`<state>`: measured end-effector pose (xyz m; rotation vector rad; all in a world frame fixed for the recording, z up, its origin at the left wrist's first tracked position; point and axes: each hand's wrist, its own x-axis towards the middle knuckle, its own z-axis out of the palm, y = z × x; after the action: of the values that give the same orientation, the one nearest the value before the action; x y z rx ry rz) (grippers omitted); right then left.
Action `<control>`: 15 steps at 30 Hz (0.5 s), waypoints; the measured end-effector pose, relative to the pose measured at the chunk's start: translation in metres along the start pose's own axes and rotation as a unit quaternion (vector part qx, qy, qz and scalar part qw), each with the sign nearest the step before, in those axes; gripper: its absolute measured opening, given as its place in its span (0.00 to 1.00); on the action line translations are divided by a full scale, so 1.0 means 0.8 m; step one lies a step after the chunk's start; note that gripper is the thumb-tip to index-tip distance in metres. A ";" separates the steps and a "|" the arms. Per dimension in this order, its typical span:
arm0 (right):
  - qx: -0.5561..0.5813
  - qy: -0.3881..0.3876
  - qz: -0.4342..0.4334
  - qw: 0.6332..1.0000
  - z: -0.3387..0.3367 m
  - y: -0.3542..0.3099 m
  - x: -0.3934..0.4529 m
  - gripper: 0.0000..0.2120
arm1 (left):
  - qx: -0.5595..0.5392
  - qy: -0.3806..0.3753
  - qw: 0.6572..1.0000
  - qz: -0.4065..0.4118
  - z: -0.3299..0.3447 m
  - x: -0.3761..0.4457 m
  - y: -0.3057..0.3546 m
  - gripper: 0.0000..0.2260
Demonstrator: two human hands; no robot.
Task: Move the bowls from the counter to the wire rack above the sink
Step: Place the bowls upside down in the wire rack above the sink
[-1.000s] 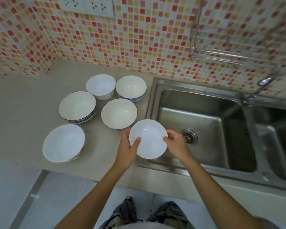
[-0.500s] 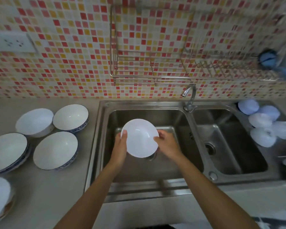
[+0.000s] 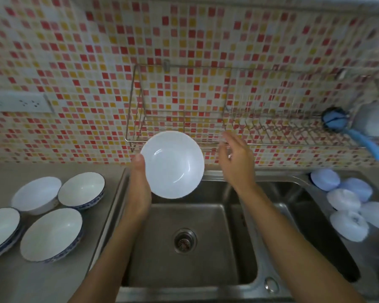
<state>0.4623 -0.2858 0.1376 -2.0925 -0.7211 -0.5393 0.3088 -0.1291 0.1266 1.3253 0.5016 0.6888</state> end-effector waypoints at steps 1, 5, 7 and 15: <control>-0.021 0.000 -0.011 1.000 -0.003 0.005 0.014 0.18 | 0.022 -0.005 0.999 0.030 0.004 0.008 0.013 0.15; -0.119 -0.049 -0.026 0.991 0.006 0.035 0.046 0.22 | 0.108 -0.048 0.985 0.124 0.022 0.040 0.048 0.19; -0.201 -0.076 -0.057 0.975 0.022 0.051 0.041 0.25 | 0.142 -0.036 0.974 0.171 0.036 0.051 0.064 0.17; -0.245 -0.036 -0.061 0.967 0.037 0.054 0.033 0.25 | 0.407 -0.086 0.855 0.310 0.104 0.115 0.074 0.27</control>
<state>0.5138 -0.2742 0.1123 -2.5462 -0.8240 -0.7738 0.4208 -0.1169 0.2052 2.3901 0.1969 0.9119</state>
